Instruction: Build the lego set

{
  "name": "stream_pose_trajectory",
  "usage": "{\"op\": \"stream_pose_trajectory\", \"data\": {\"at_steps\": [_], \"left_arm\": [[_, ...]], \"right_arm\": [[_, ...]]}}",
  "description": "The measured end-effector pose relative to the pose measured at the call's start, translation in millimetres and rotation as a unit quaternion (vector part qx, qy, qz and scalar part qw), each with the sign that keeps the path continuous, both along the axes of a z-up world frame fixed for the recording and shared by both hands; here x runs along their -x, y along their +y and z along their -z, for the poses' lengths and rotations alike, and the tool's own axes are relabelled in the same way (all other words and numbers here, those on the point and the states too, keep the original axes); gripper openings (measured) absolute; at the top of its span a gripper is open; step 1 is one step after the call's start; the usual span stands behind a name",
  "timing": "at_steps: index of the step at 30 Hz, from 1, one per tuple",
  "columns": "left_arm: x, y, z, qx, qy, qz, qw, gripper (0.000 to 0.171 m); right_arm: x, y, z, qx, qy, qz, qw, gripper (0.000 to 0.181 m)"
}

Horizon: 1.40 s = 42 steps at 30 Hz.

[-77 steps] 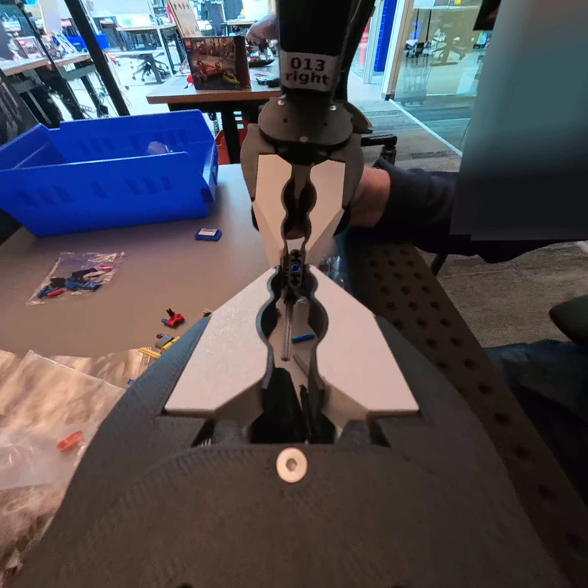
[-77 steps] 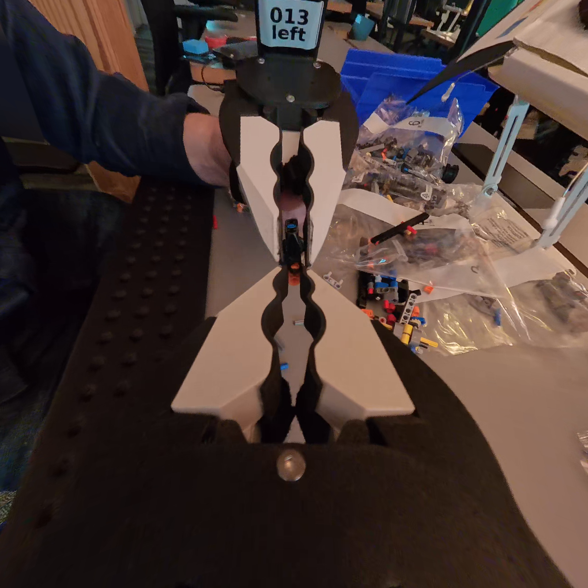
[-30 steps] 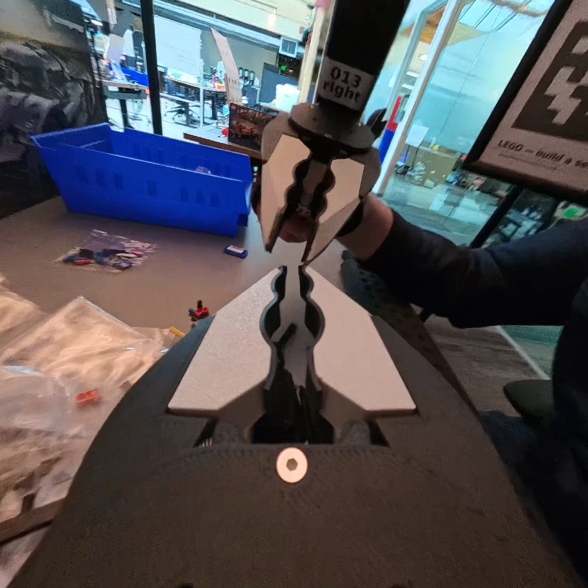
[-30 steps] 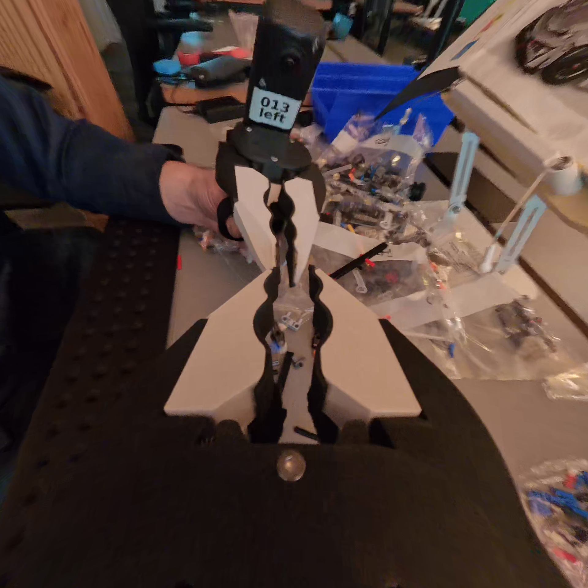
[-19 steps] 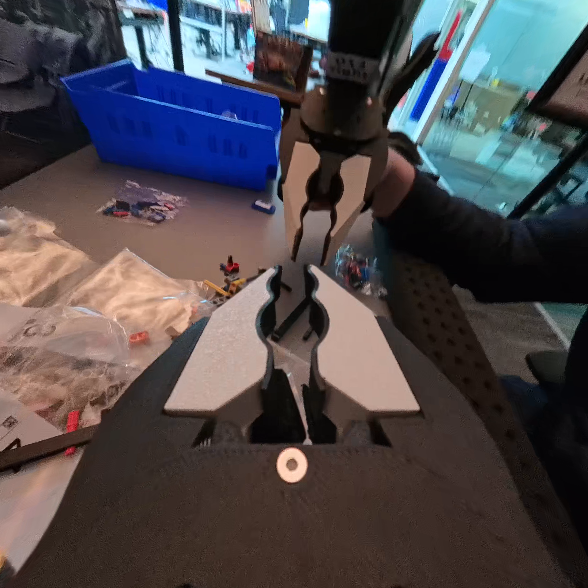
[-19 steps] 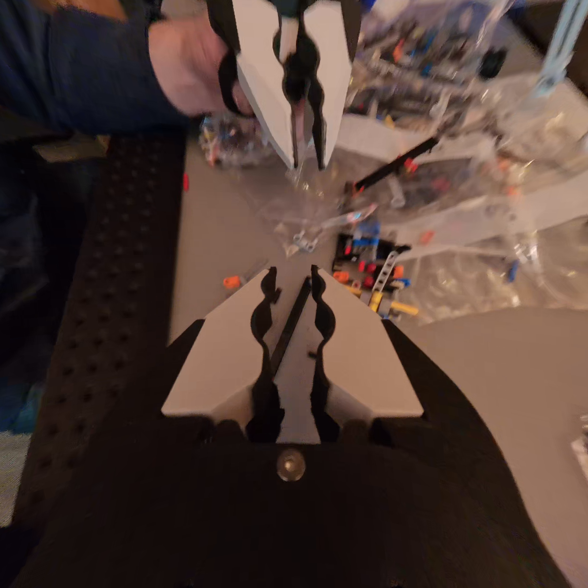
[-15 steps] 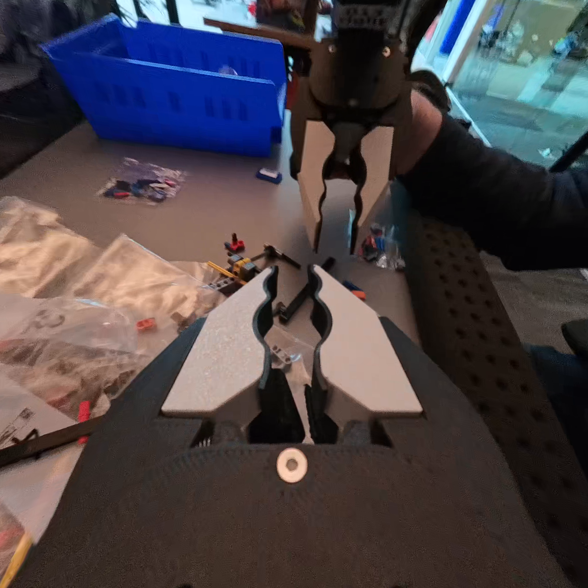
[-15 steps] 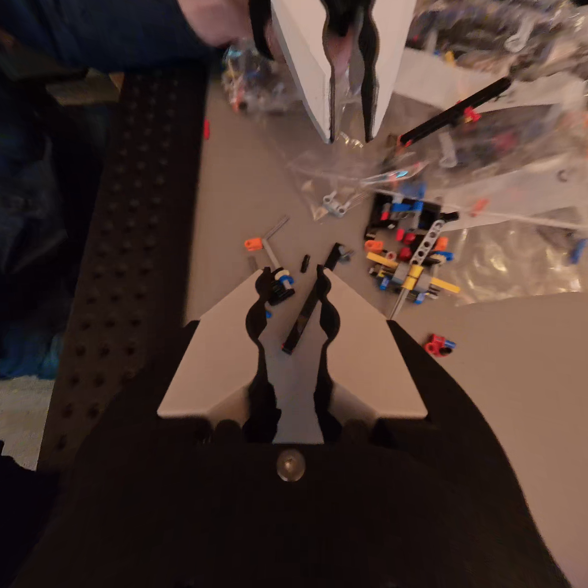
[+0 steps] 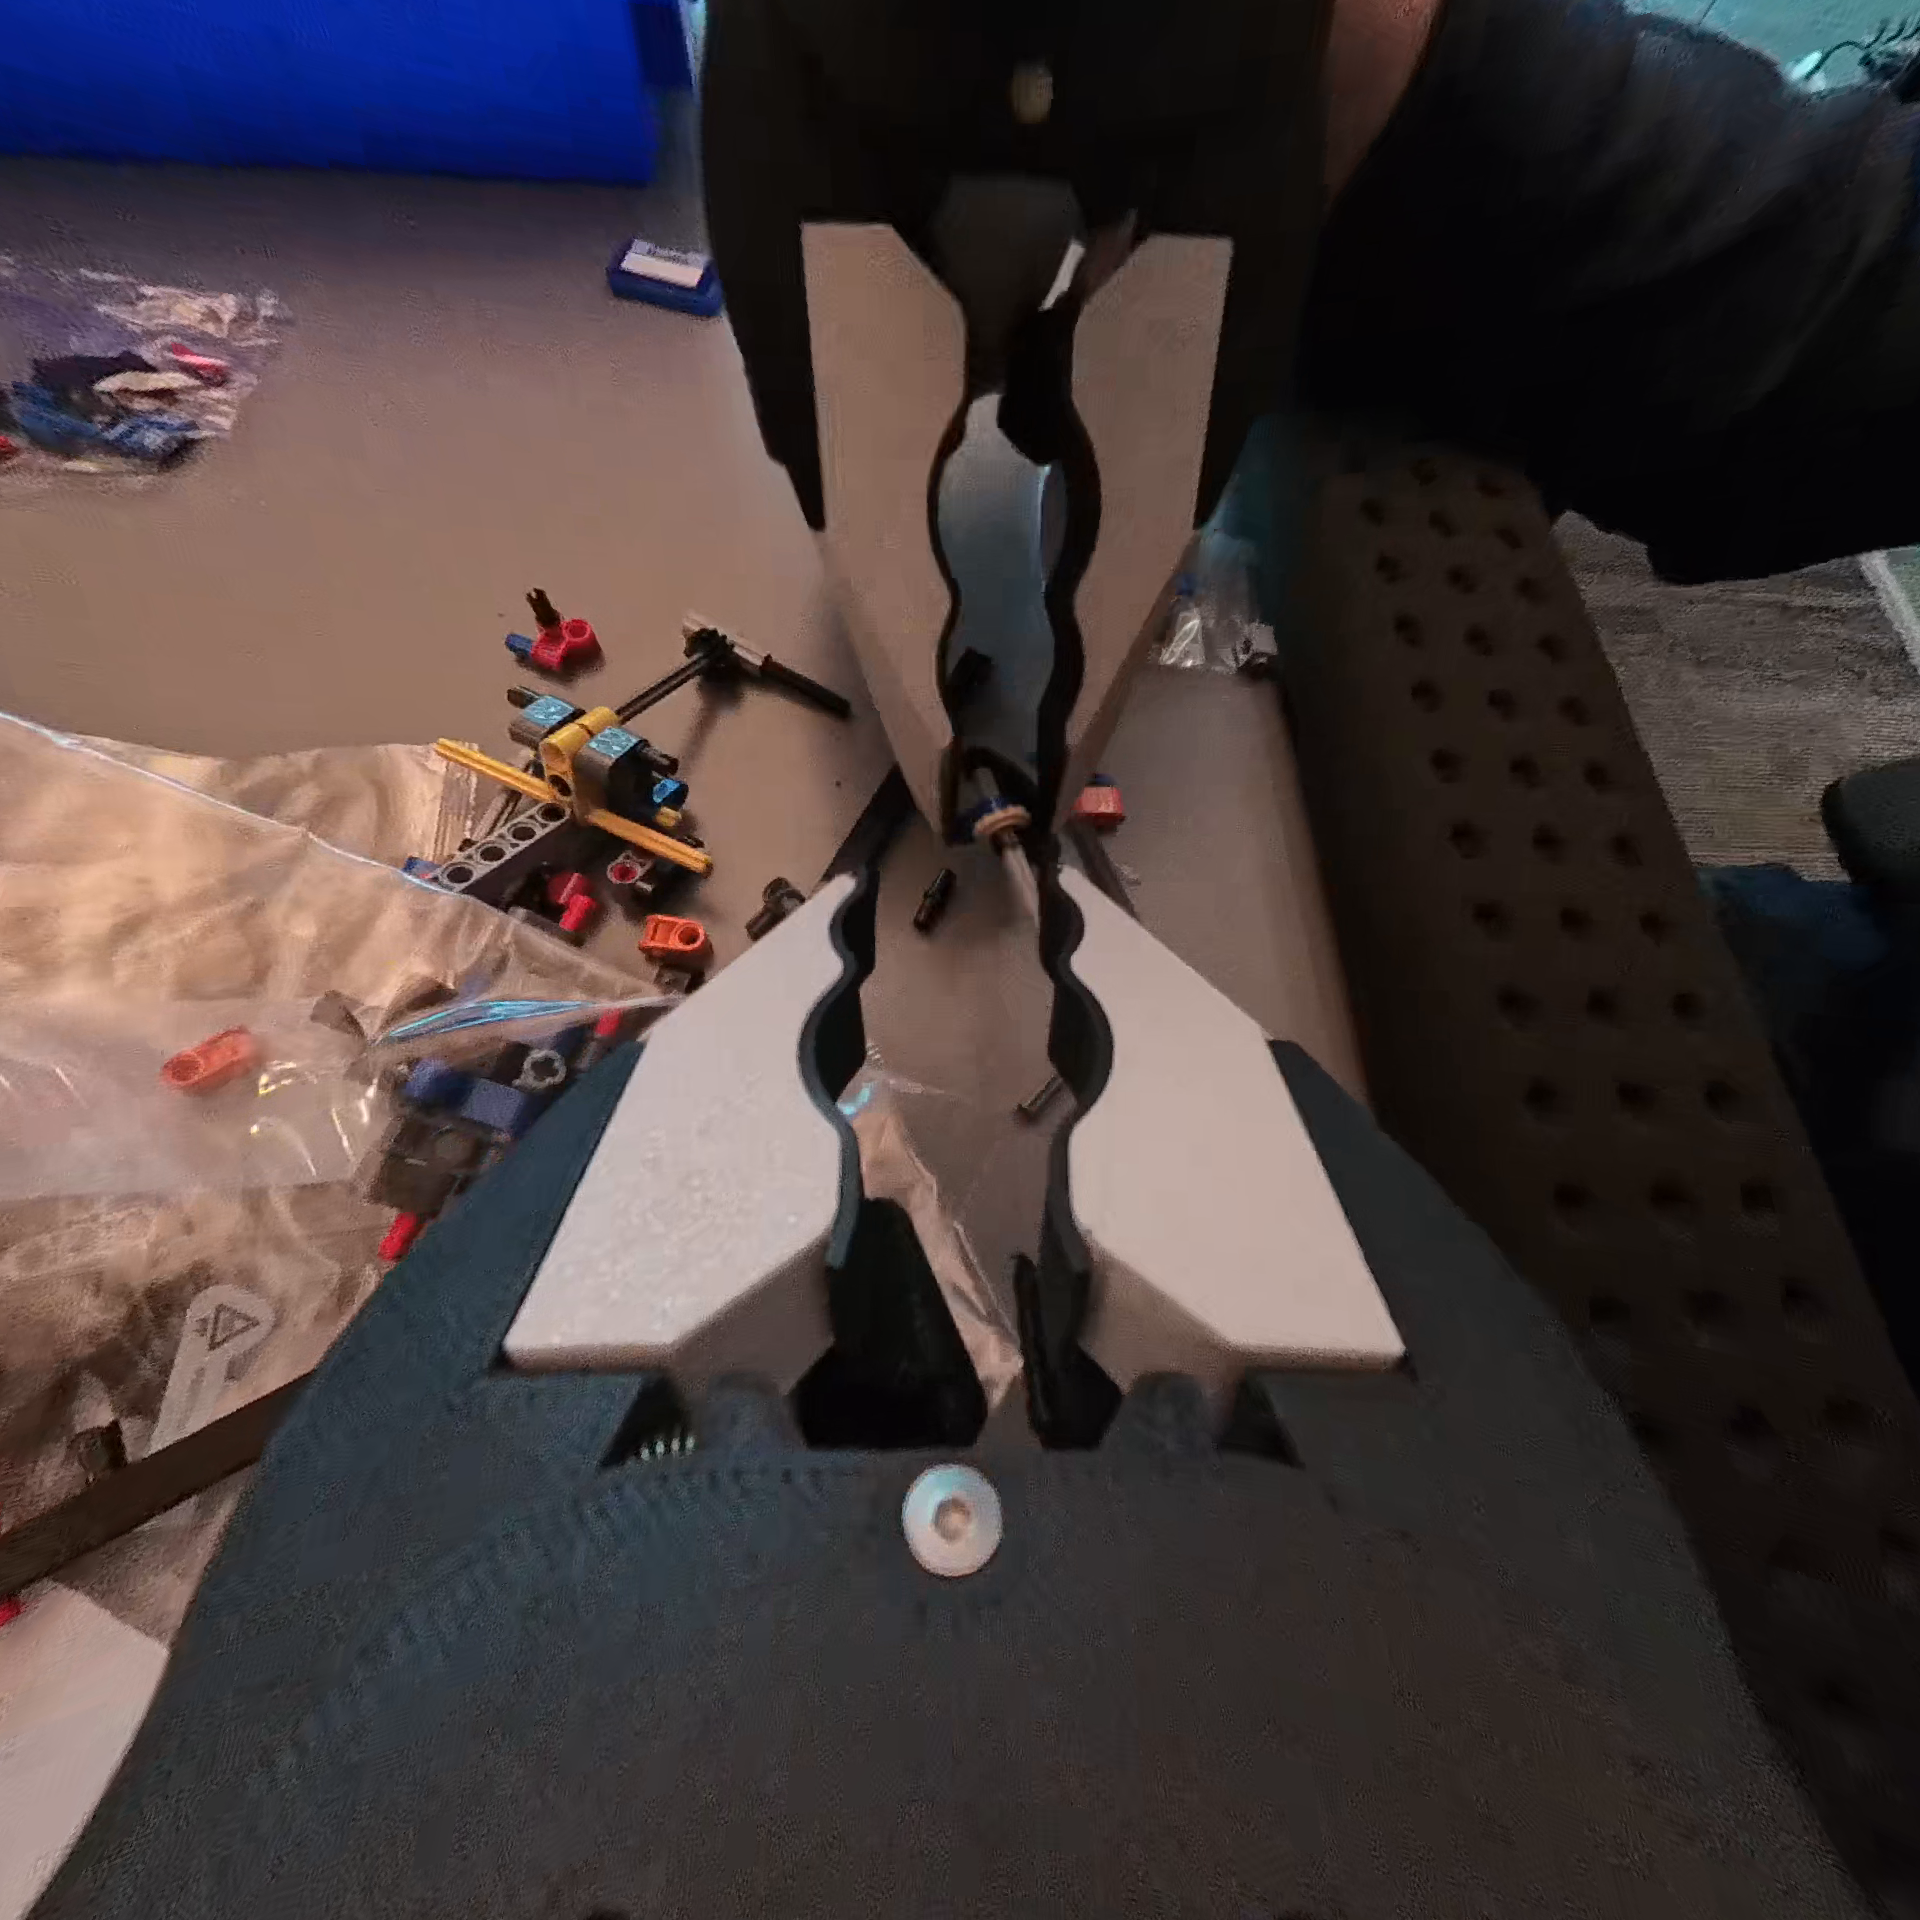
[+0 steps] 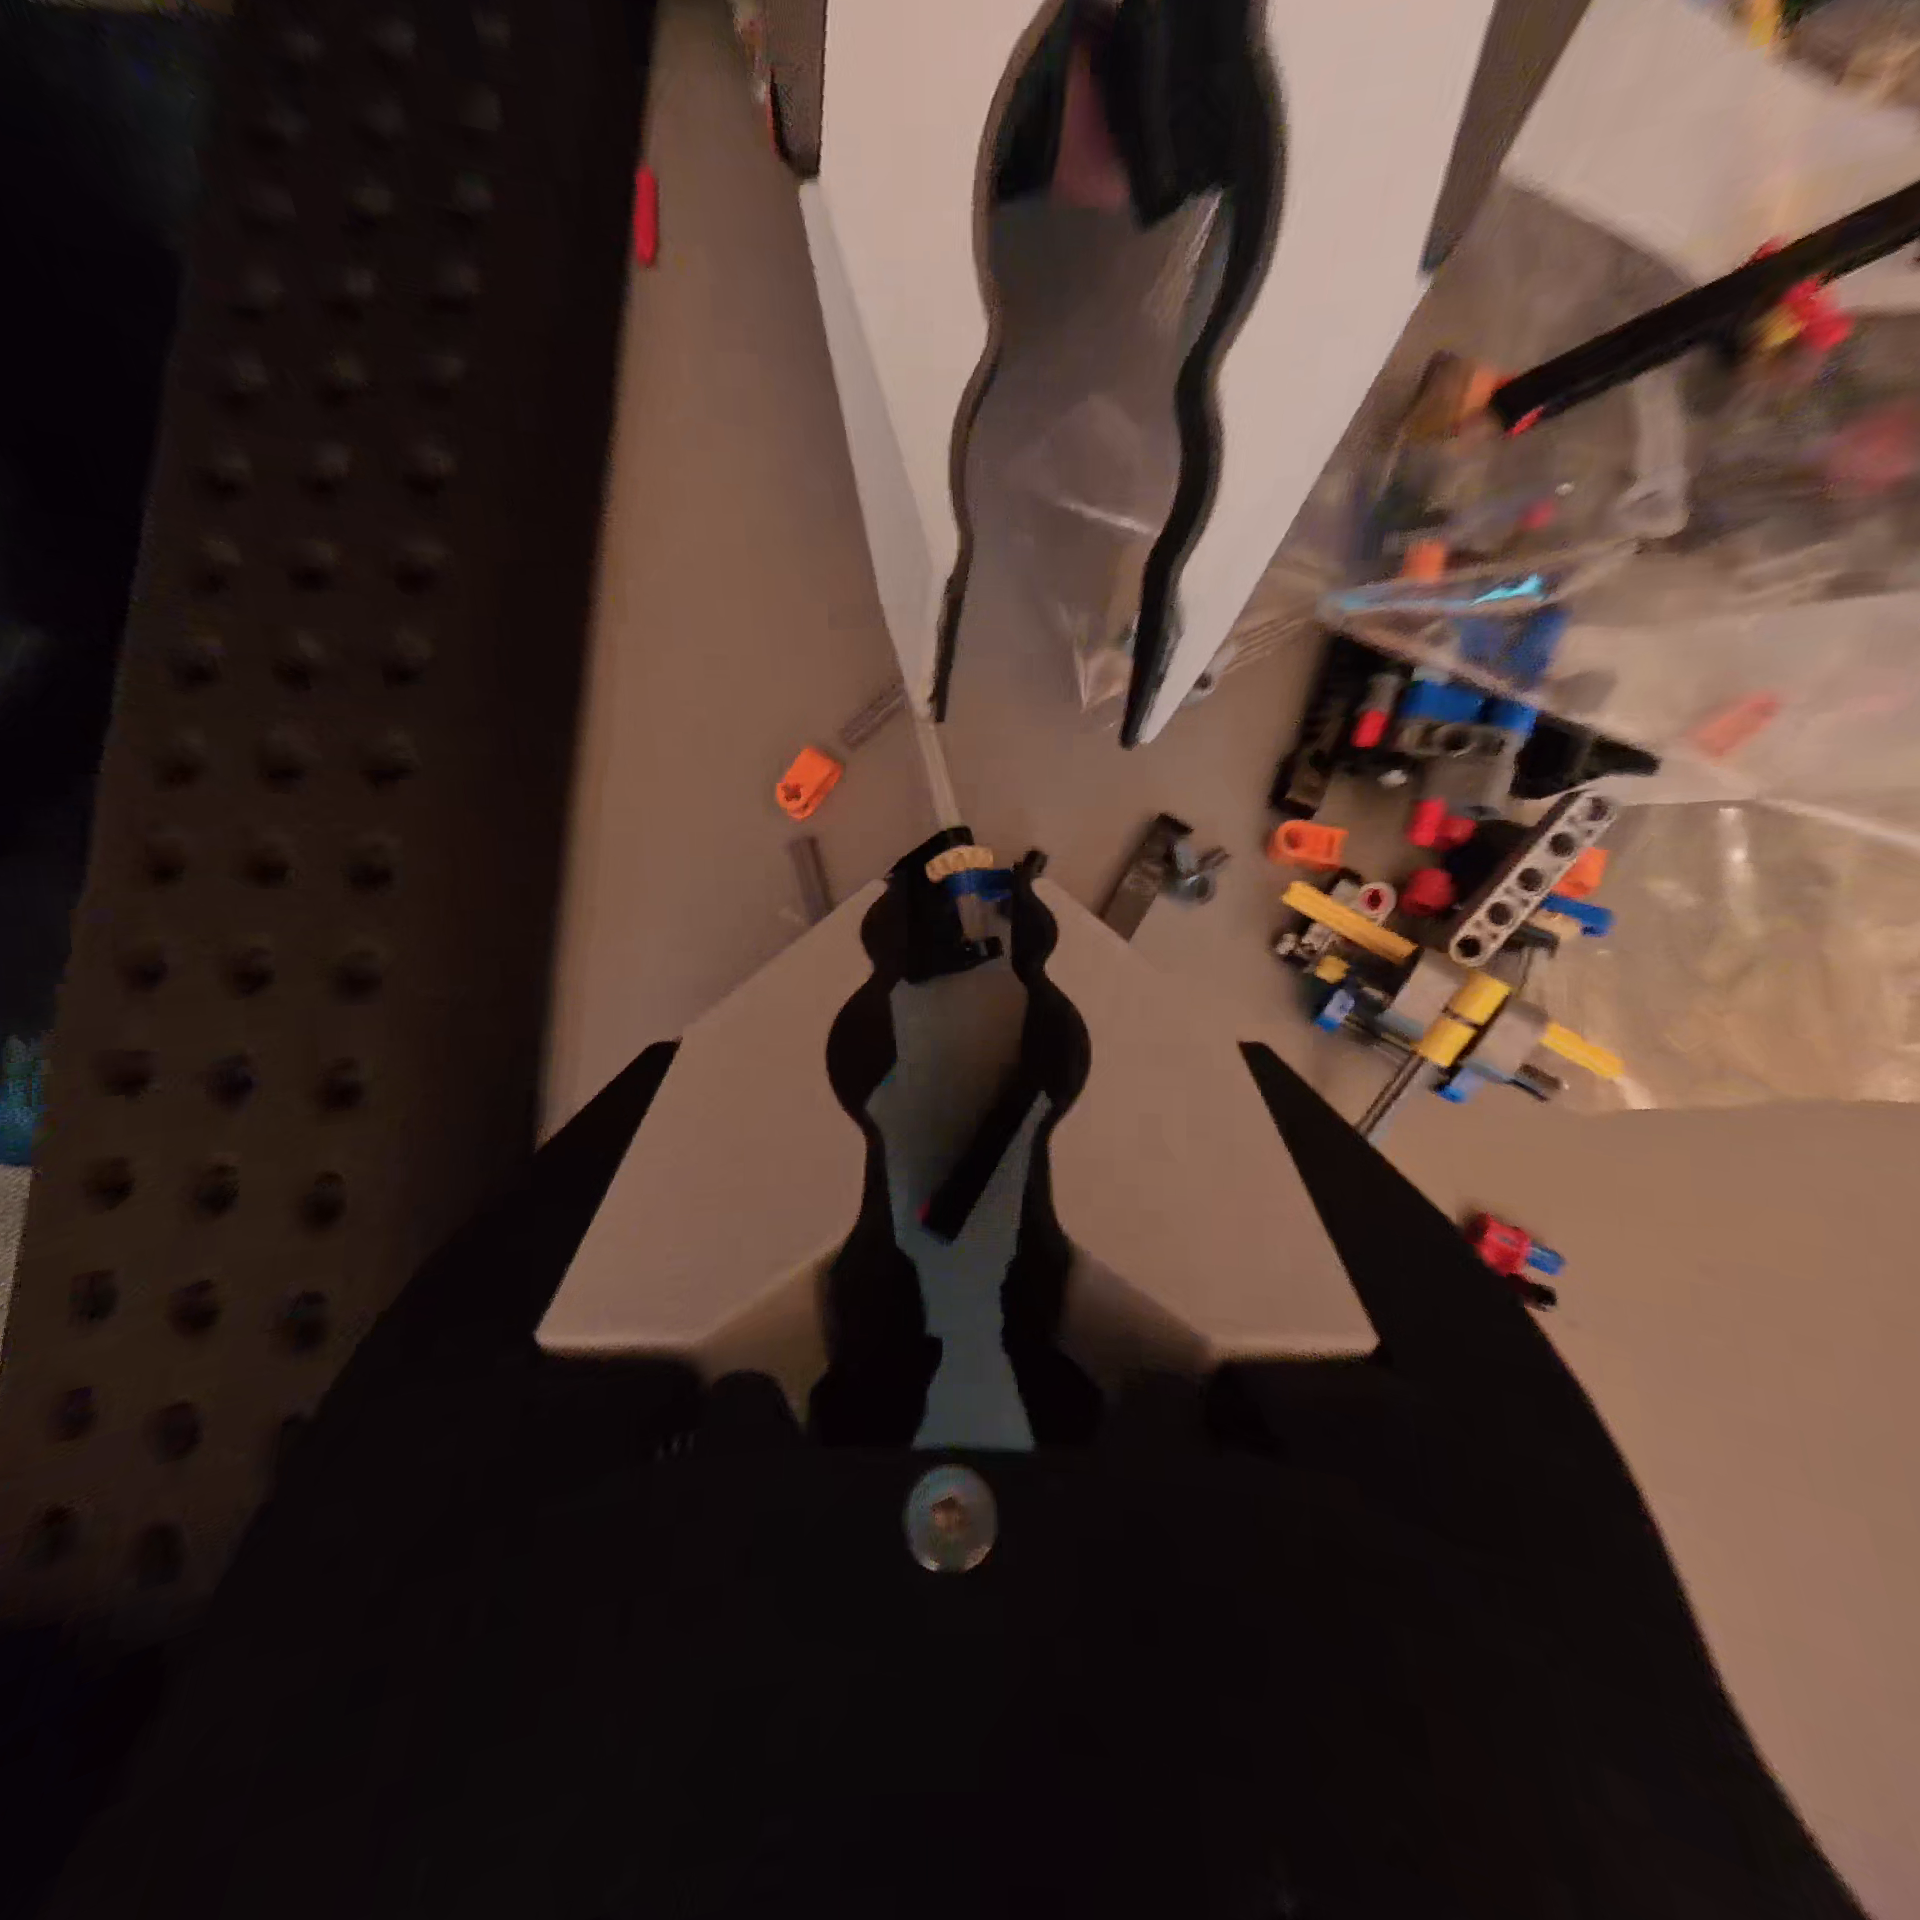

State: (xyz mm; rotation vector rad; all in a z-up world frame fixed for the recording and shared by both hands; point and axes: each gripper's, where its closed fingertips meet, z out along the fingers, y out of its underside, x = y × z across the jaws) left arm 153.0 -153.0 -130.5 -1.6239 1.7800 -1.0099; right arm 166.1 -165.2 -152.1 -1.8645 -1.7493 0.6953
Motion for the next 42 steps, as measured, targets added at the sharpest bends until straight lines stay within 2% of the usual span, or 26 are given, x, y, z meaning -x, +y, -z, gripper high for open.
{"op": "stream_pose_trajectory", "data": {"at_steps": [6,7,8,10,14,16,20,24,29,34,42], "left_arm": [[0,-9,8,-0.005,0.018,0.021,1.0,0.028],[0,-10,9,-0.012,0.023,0.025,0.999,0.022],[1,-13,10,-0.015,0.025,0.034,0.999,0.008],[-1,-3,6,-0.045,0.016,0.011,0.999,0.005],[-2,5,-7,-0.049,-0.02,-0.004,0.999,0.003],[-2,1,-10,-0.057,-0.028,0.008,0.998,0.003],[-1,7,-12,-0.058,-0.034,-0.005,0.998,0.003],[-2,8,-24,-0.049,-0.069,-0.008,0.996,0.003],[-2,9,-28,-0.045,-0.081,-0.011,0.996,0.003],[-3,11,-33,-0.075,-0.084,-0.017,0.993,0.003],[1,1,-39,-0.095,-0.084,0.006,0.992,0.004]], "right_arm": [[9,7,-18,-0.06,0.037,-0.001,0.998,0.016],[10,9,-22,-0.066,0.047,0.003,0.997,0.016],[10,11,-26,-0.075,0.055,0.007,0.996,0.016],[10,17,-33,-0.102,0.068,0.018,0.992,0.016],[8,21,-47,-0.082,0.114,0.034,0.989,0.018],[7,19,-48,-0.07,0.121,0.032,0.99,0.022],[6,20,-46,-0.059,0.12,0.037,0.99,0.023],[6,20,-54,-0.062,0.141,0.039,0.987,0.01],[5,21,-62,-0.079,0.149,0.042,0.985,0.009],[2,22,-67,-0.104,0.145,0.043,0.983,0.006],[4,12,-75,-0.081,0.171,0.024,0.982,0.005]]}}
